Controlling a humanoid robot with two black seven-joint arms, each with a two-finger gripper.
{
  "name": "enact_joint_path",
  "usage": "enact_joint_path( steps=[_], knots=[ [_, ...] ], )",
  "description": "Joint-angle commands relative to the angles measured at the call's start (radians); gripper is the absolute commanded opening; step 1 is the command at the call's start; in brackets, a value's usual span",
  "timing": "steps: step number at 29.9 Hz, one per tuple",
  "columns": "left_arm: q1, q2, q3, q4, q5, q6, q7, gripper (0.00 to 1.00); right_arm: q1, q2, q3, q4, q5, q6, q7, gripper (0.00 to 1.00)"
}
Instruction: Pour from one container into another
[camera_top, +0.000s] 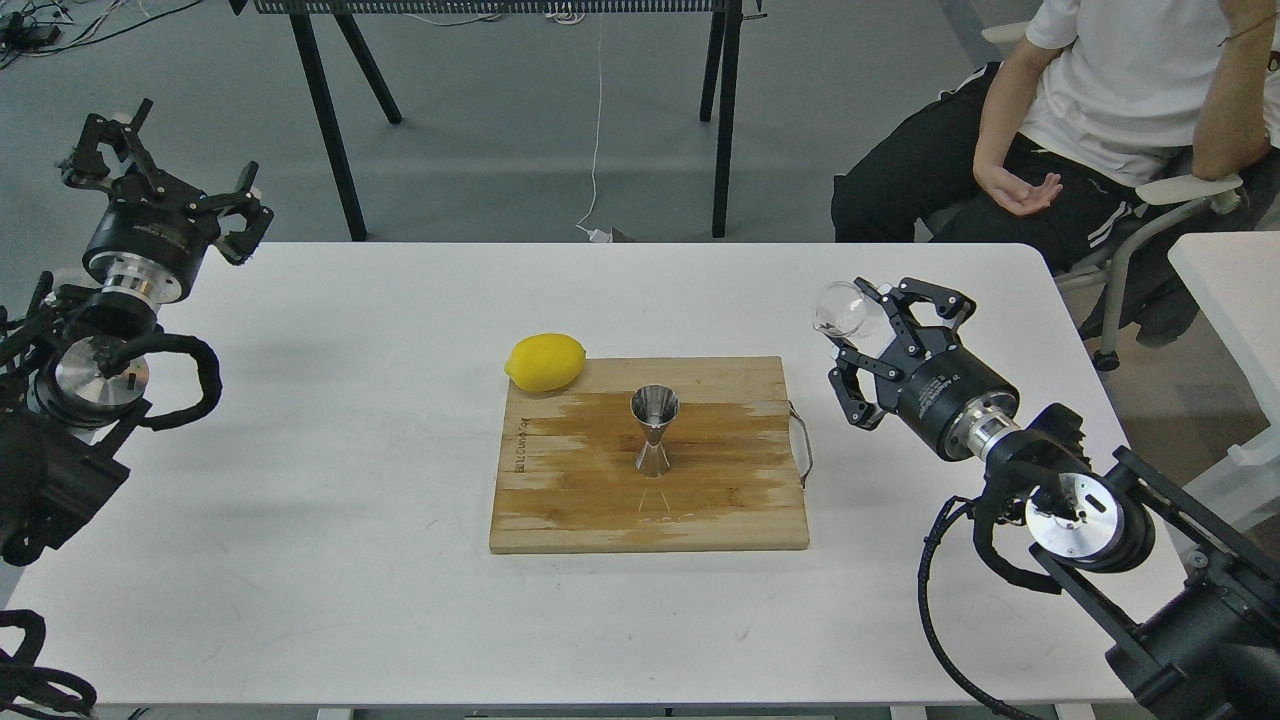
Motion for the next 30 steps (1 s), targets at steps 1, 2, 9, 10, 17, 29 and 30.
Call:
enact_joint_path(
  steps=[1,2,9,10,17,29,30],
  knots=[
    [0.000,-0.002,0.000,0.000,0.000,0.002,0.000,1.00,-0.075,0.004,0.067,-0.086,0.162,0.121,-0.017,0.37],
    [0.002,-0.002,0.000,0.000,0.000,0.000,-0.002,1.00,-0.090,0.004,0.073,-0.119,0.202,0.162,-0.028,0.37],
    [0.006,-0.003,0.000,0.000,0.000,0.000,-0.002,1.00,-0.135,0.023,0.075,-0.335,0.379,0.336,-0.108,0.38],
    [0.006,-0.003,0.000,0.000,0.000,-0.001,-0.002,1.00,-0.135,0.038,0.076,-0.369,0.380,0.351,-0.118,0.38],
    [0.005,-0.011,0.004,0.000,0.001,-0.001,0.000,1.00,-0.101,0.095,0.096,-0.496,0.377,0.370,-0.164,0.44],
    [0.003,-0.012,0.009,0.000,0.001,-0.008,0.000,1.00,0.005,0.135,0.076,-0.619,0.371,0.371,-0.169,0.62],
    [0.003,-0.012,0.011,0.000,0.001,-0.008,0.000,1.00,0.005,0.135,0.076,-0.621,0.369,0.370,-0.169,0.63]
  ],
)
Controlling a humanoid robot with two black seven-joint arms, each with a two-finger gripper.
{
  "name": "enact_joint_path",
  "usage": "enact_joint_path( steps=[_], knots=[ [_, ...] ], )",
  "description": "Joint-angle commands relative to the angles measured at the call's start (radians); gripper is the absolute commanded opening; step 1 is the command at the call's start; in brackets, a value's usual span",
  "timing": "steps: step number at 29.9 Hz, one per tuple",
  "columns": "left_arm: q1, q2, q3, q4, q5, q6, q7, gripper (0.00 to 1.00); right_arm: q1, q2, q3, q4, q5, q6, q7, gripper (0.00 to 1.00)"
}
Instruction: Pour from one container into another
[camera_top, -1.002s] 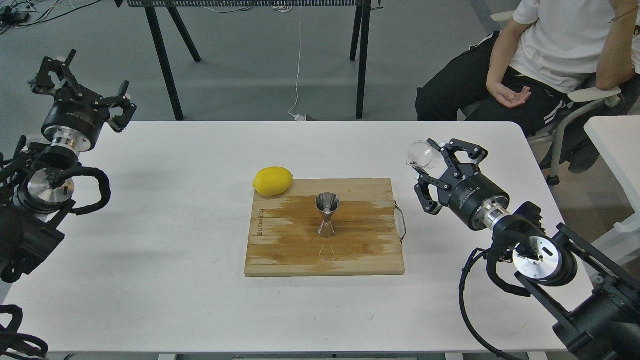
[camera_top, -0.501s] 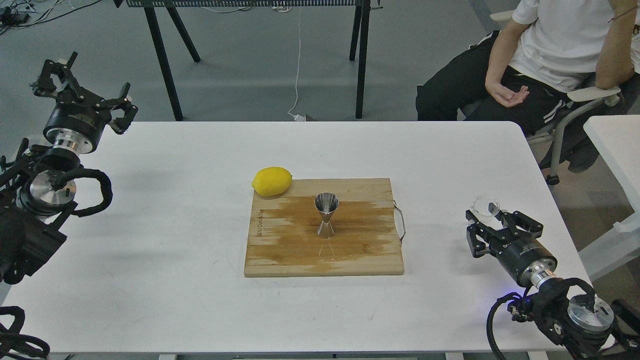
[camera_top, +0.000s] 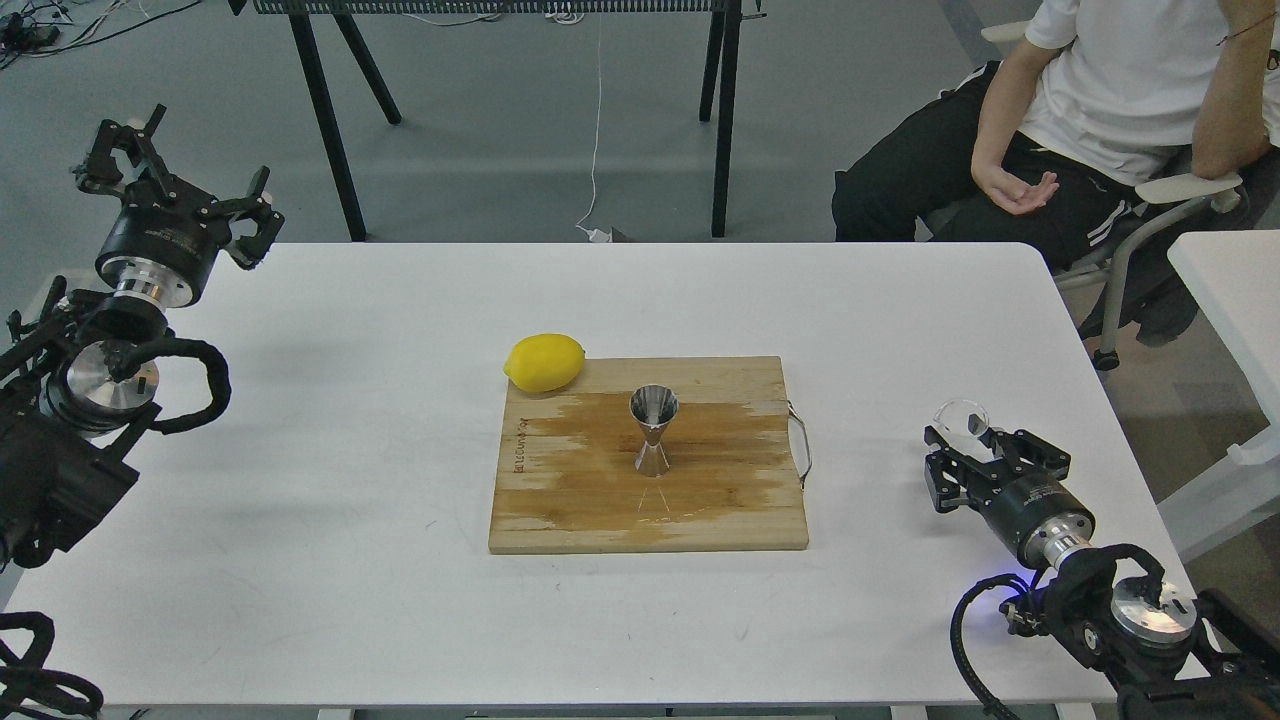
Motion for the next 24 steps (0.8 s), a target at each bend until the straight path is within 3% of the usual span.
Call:
enact_joint_path(
  steps=[1,13,18,22,24],
  knots=[
    [0.000,0.000,0.005,0.000,0.000,0.000,0.001,1.00,0.012,0.002,-0.002,-0.007,-0.002,-0.002,0.000,0.63],
    [0.000,-0.015,0.007,0.000,0.002,0.008,0.001,1.00,0.049,0.034,-0.014,-0.074,-0.003,0.001,0.000,0.70],
    [-0.002,-0.012,0.008,0.000,0.002,0.008,0.002,1.00,0.067,0.035,-0.031,-0.077,-0.008,0.046,-0.002,0.39],
    [-0.003,-0.011,0.008,0.000,0.002,0.008,0.004,1.00,0.080,0.035,-0.057,-0.078,-0.009,0.038,-0.002,0.39],
    [-0.003,-0.011,0.008,0.000,0.002,0.008,0.004,1.00,0.092,0.037,-0.059,-0.084,-0.009,0.032,-0.002,0.50]
  ],
)
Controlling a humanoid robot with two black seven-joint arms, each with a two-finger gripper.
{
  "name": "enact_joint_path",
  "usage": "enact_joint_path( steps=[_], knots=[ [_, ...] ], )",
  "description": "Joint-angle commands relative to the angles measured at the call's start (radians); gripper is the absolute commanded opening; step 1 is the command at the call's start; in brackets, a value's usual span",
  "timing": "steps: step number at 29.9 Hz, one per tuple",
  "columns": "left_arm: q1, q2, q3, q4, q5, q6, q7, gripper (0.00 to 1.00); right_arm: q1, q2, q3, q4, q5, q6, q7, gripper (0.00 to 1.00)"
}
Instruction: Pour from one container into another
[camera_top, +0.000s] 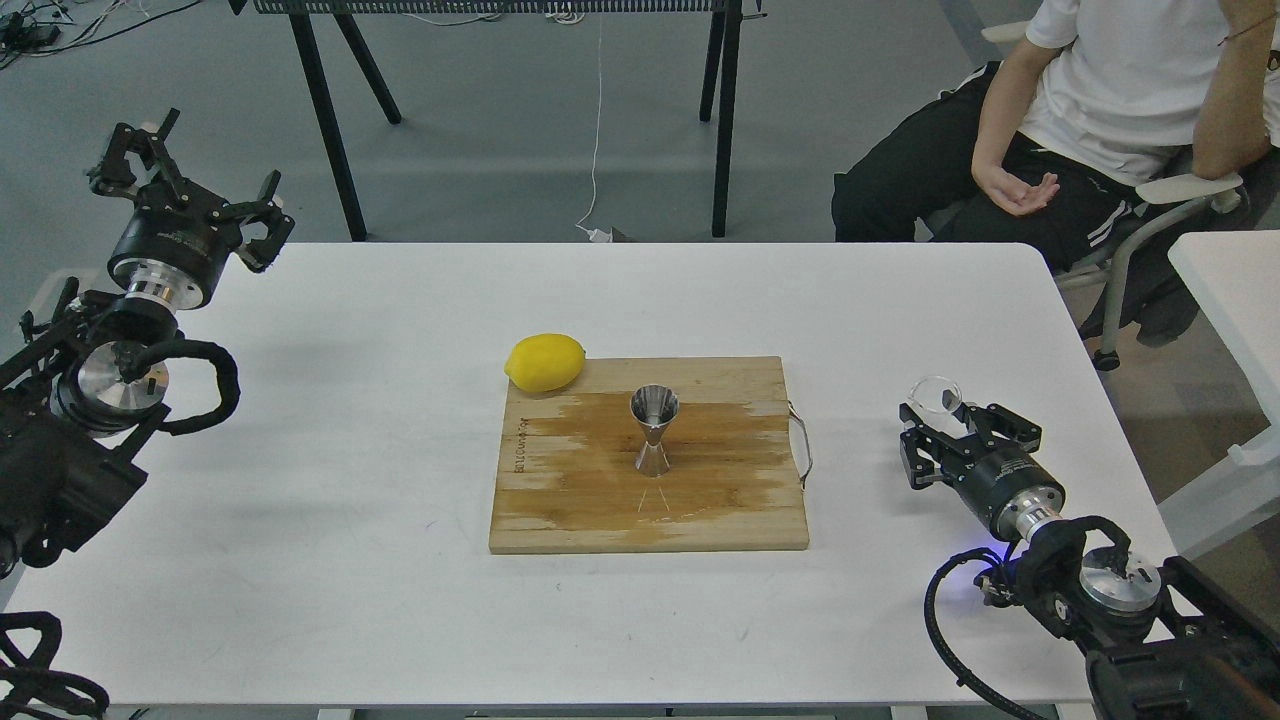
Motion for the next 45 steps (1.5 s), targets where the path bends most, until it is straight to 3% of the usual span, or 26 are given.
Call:
enact_joint_path(
  steps=[1,7,15,18,25,31,36,38,43,45],
  knots=[
    [-0.002,0.000,0.000,0.001,0.000,0.000,0.000,1.00,0.020,0.006,-0.005,-0.018,0.000,-0.010,0.000,0.55],
    [-0.002,0.004,0.000,0.000,0.000,0.000,0.002,1.00,0.032,0.033,-0.004,-0.061,0.000,-0.004,0.000,0.57],
    [-0.001,0.007,0.000,0.000,0.000,-0.002,0.002,1.00,0.032,0.033,-0.004,-0.063,0.000,-0.006,0.003,0.77],
    [-0.001,0.007,-0.001,0.000,0.000,-0.002,0.002,1.00,0.032,0.035,-0.002,-0.063,0.000,-0.009,0.005,0.90],
    [-0.001,0.008,-0.003,0.000,0.000,-0.002,0.002,1.00,0.032,0.032,-0.002,-0.041,-0.001,0.011,0.010,0.95],
    [0.001,0.016,-0.011,0.000,0.000,-0.006,0.003,1.00,0.045,-0.005,0.013,-0.012,-0.001,0.196,0.016,0.99],
    [-0.002,0.025,-0.014,0.000,-0.002,-0.006,0.005,1.00,0.112,-0.078,0.015,0.052,-0.006,0.199,0.026,0.99],
    [-0.005,0.025,-0.014,0.000,-0.002,-0.006,0.005,1.00,0.170,-0.103,0.015,0.049,-0.023,0.199,0.057,1.00],
    [-0.011,0.019,-0.015,0.000,-0.002,-0.008,0.005,1.00,0.330,-0.122,0.015,-0.035,-0.112,0.199,0.190,1.00],
    [-0.013,0.016,-0.015,0.000,-0.002,-0.008,0.005,1.00,0.385,-0.120,0.006,-0.085,-0.138,0.199,0.207,1.00]
  ],
)
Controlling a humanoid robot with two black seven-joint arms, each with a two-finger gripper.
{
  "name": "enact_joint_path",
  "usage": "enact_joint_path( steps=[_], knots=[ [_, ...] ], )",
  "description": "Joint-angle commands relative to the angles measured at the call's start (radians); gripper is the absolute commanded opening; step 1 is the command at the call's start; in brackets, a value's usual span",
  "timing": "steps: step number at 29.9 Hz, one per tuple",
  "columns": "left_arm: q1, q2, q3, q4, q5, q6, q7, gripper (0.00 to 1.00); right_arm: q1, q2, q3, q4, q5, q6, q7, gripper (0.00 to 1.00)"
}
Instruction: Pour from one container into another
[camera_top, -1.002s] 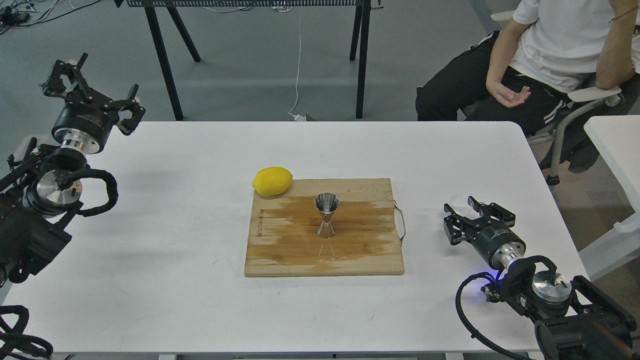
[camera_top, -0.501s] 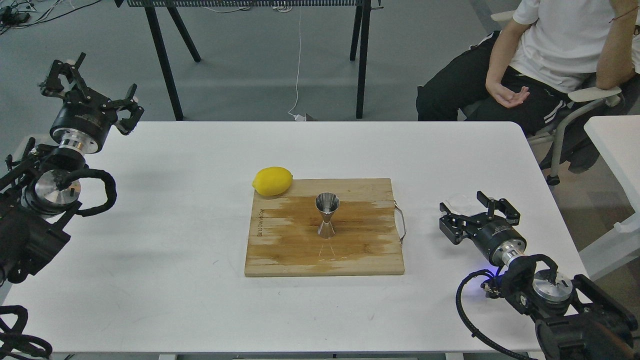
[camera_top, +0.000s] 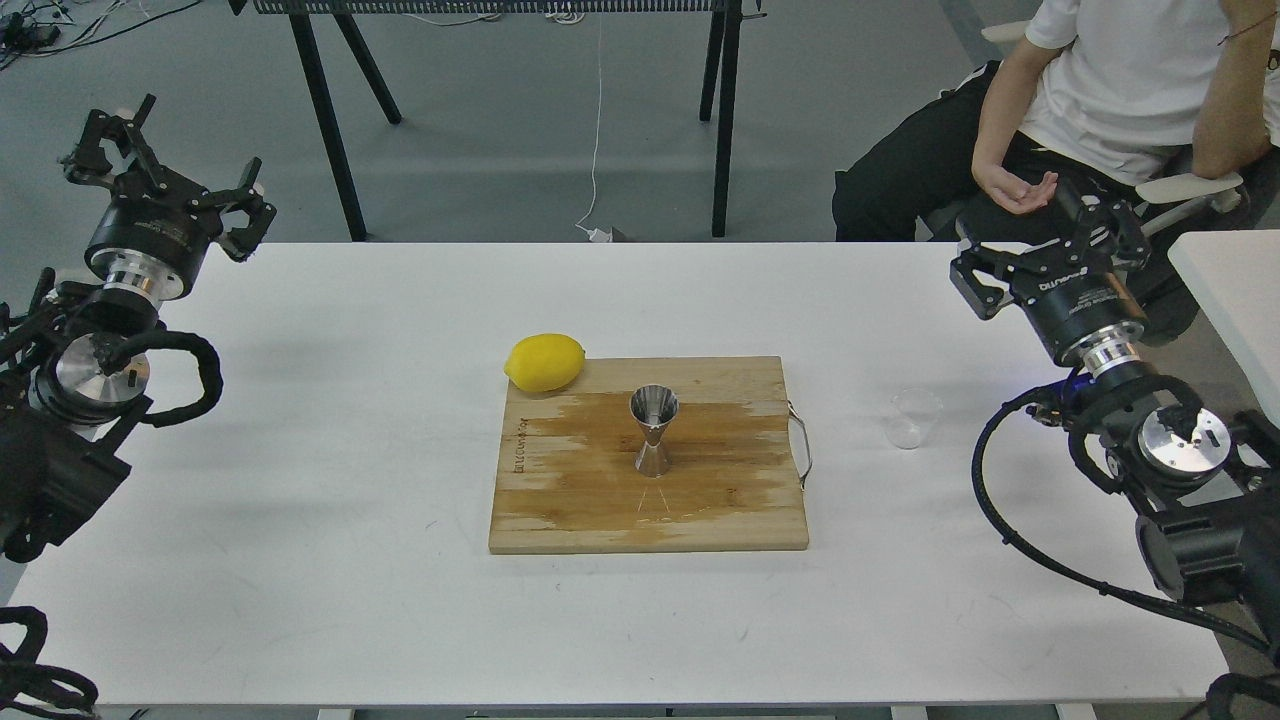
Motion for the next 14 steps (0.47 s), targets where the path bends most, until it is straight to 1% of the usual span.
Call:
enact_joint_path(
  steps=[1,6,14],
  knots=[
    [-0.003,-0.005,-0.001,0.000,0.000,-0.001,-0.001,1.00,0.105,0.002,-0.014,-0.092,-0.050,0.000,0.041,1.00],
    [-0.001,-0.006,-0.001,0.000,0.000,-0.005,-0.001,1.00,0.176,0.012,-0.018,-0.180,-0.057,0.000,0.041,1.00],
    [-0.001,-0.005,-0.001,0.000,0.000,-0.007,-0.001,1.00,0.192,0.012,-0.015,-0.189,-0.057,0.000,0.041,1.00]
  ],
)
